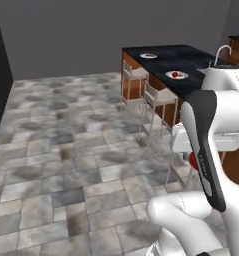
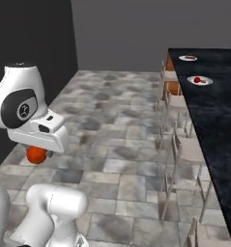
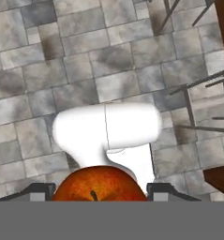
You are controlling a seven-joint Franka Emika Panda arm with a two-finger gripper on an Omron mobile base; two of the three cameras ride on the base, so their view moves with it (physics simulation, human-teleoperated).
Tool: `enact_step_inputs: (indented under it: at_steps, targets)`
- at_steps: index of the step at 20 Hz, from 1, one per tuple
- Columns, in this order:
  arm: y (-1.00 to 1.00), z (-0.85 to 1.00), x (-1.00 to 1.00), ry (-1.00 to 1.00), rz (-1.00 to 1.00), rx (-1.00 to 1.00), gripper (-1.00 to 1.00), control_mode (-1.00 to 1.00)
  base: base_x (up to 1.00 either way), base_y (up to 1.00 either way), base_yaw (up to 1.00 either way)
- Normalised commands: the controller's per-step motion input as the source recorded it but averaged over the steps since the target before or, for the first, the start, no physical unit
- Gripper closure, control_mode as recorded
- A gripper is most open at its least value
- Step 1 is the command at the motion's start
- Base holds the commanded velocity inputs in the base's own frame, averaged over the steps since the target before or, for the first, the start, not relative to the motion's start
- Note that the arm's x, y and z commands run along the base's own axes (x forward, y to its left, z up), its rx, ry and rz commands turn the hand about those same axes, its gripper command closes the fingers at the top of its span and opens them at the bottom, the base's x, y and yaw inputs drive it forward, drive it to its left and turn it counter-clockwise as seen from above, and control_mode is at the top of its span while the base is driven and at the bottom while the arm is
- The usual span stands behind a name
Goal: Pick up each apple from the fridge and place one apple on each plate on the dining counter.
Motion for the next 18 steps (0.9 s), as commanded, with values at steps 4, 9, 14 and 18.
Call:
enact_step_inputs:
  at_steps: [4, 9, 14, 18]
  targets:
    - [0.00, 0.00, 0.00, 0.00, 0.00, 0.00, 1.00, 1.00, 1.00, 0.93, -0.26]
    - [0.00, 0.00, 0.00, 0.00, 0.00, 0.00, 1.00, 1.00, 1.00, 0.82, -0.23]
    - [0.00, 0.00, 0.00, 0.00, 0.00, 0.00, 1.00, 1.00, 1.00, 0.68, -0.26]
    - [0.00, 0.00, 0.00, 0.00, 0.00, 0.00, 1.00, 1.00, 1.00, 0.66, -0.27]
